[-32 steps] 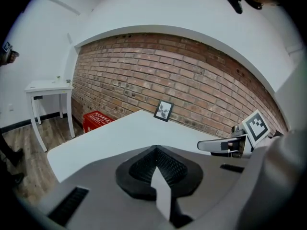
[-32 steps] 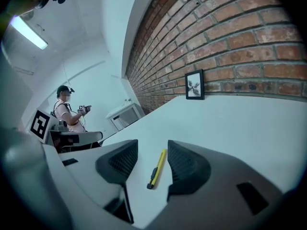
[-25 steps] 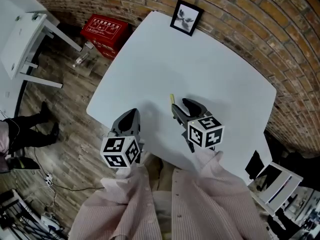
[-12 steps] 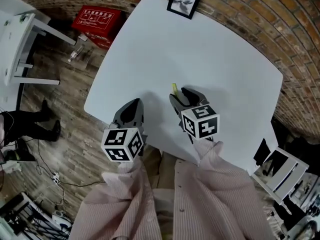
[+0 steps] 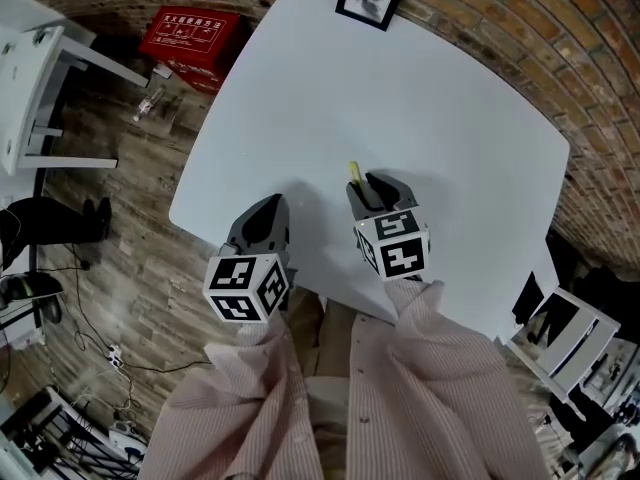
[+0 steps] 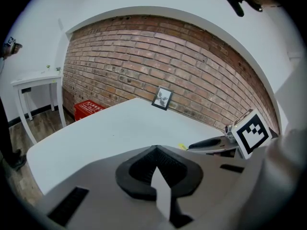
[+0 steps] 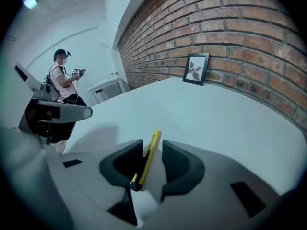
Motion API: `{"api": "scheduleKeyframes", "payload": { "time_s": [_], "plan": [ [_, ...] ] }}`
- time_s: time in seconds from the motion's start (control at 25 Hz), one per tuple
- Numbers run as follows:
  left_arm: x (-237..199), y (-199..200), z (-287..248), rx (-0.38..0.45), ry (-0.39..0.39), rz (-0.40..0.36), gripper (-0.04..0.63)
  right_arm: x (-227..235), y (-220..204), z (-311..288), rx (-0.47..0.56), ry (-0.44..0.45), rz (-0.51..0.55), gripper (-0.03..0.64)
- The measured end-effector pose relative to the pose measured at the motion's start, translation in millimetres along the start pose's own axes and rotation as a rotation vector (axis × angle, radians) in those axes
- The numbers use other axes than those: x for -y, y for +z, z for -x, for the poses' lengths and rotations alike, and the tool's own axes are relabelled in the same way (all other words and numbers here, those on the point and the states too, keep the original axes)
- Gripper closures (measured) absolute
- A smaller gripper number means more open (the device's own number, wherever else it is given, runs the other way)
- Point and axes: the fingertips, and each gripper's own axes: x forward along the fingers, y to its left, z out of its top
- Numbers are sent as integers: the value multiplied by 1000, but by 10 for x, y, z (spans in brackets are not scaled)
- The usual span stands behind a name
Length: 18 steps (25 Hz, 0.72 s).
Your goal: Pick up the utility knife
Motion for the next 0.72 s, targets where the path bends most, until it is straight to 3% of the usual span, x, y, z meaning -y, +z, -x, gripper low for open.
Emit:
{"api": "scheduleKeyframes", "payload": {
  "time_s": [0.16, 0.28, 0.72],
  "plan": [
    [-2, 7, -6, -1, -6, -1, 601, 9, 2, -3, -9, -8, 13, 498],
    [-3, 4, -10, -2, -8, -5, 601, -30, -4, -17, -11, -2, 36, 558],
    [0, 34, 33, 20, -2, -45, 600, -50, -10, 3, 0, -4, 55, 565]
  ]
}}
